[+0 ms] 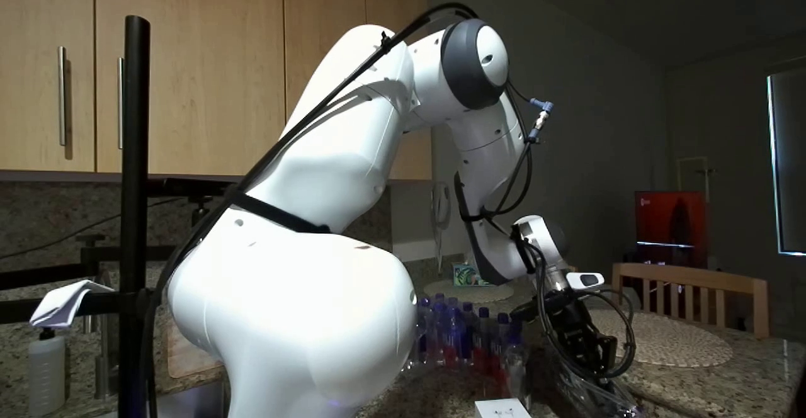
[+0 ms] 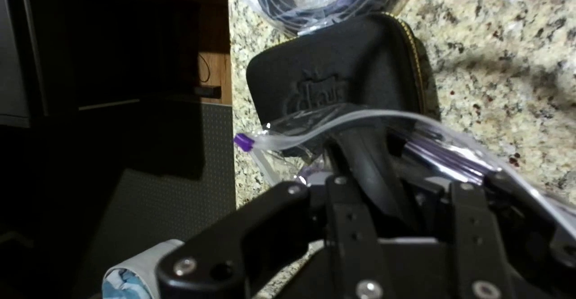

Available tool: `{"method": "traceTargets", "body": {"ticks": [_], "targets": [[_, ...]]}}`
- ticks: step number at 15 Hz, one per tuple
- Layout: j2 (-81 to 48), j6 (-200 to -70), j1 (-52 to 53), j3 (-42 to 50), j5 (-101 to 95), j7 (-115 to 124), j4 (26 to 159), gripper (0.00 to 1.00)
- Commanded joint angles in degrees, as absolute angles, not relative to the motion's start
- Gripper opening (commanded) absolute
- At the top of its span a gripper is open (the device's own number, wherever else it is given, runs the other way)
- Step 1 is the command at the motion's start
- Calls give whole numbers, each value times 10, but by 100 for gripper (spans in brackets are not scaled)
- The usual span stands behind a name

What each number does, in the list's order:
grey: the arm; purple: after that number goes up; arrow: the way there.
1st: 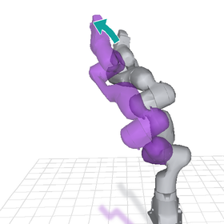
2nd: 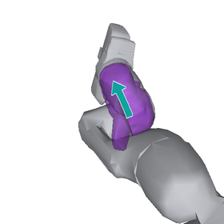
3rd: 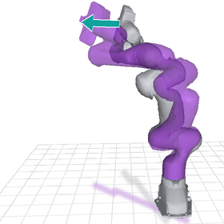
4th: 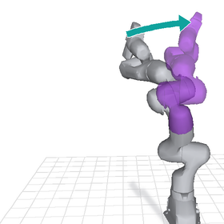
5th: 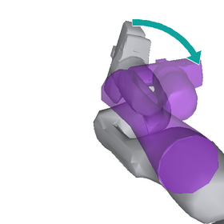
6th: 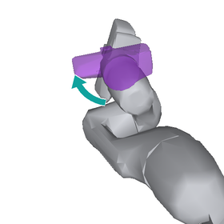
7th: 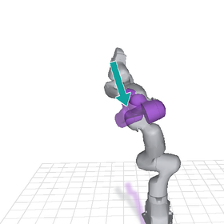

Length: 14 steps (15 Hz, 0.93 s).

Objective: Remove the black object from the purple packaging

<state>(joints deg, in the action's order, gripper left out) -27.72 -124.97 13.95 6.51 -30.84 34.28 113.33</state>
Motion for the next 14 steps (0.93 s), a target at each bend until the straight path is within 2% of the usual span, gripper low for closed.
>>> {"method": "traceTargets", "body": {"ticks": [1, 5, 8, 11, 14], "targets": [[-252, -1153, 145, 54, -293, 334, 1115, 7], [-270, -1003, 177, 59, -350, 415, 1059, 7], [-268, -892, 150, 30, -322, 303, 1014, 7], [-277, -845, 127, 17, -303, 214, 974, 7], [-282, -833, 126, 26, -302, 275, 950, 7]]}}
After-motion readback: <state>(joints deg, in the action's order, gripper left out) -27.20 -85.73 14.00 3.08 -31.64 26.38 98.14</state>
